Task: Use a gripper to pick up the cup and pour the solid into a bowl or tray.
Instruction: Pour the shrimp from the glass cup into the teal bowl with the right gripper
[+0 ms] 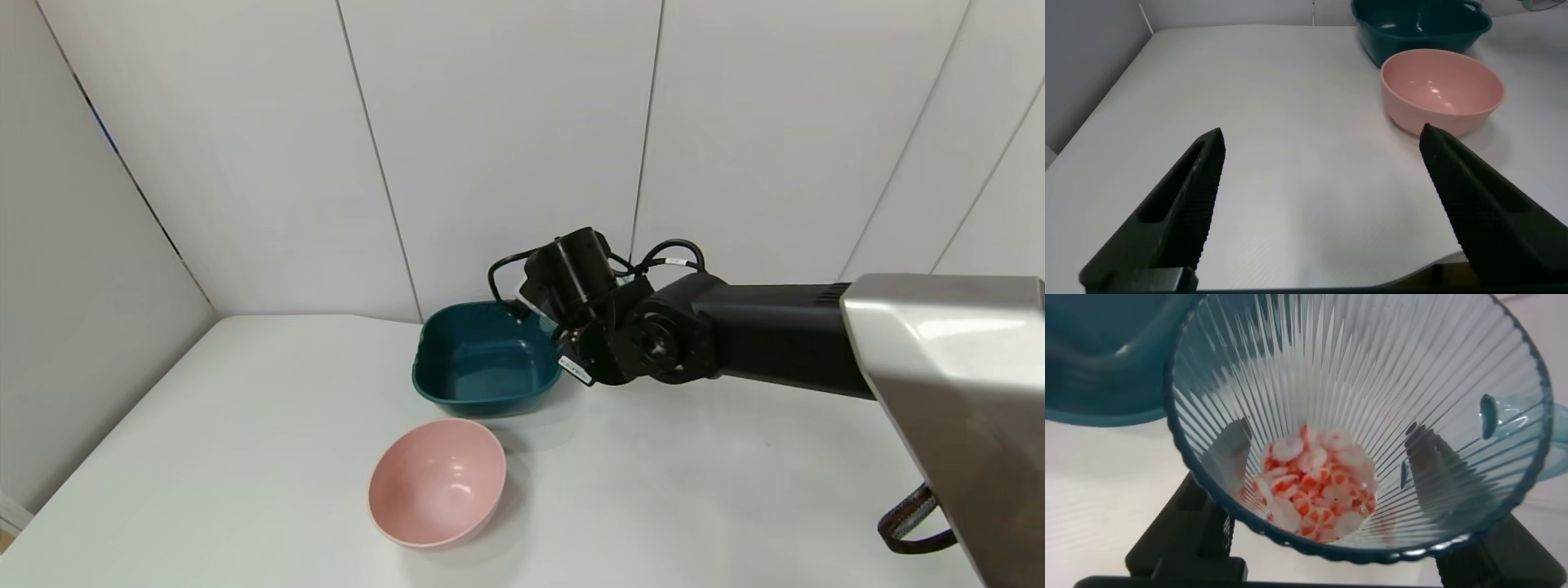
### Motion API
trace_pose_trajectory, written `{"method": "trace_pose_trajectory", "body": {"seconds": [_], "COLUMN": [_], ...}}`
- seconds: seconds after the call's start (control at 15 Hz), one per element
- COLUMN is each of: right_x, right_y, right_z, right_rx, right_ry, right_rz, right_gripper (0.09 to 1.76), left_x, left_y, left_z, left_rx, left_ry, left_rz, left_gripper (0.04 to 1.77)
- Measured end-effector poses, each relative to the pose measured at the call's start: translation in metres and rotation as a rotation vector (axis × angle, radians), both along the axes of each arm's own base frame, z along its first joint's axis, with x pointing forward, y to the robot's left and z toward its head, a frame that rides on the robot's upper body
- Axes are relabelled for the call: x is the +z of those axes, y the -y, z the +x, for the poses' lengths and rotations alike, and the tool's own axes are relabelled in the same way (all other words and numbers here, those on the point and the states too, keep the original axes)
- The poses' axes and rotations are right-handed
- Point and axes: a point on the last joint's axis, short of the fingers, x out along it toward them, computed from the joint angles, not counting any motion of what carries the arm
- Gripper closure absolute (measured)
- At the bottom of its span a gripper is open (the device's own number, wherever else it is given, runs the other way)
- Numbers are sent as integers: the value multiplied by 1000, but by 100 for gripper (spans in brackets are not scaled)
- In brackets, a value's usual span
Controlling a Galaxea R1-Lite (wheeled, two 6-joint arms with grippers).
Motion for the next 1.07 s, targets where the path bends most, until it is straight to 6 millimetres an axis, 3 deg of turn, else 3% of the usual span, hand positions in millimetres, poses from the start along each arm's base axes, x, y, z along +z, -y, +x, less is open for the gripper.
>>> {"method": "trace_pose_trajectory", "body": {"seconds": [0.4,1.07], "right_x": [-15,-36], "right_y": [-14,-20], "right_z": [5,20], "right_rx": [24,-33], "right_ry": [60,144], "right_rz": [-119,-358], "right_gripper": [52,52], "left_x": [0,0], "left_y": [0,0], "left_z": [0,0], "left_rx": [0,0], "left_ry": [0,0], "left_rz": [0,0], "left_gripper": [9,9]}}
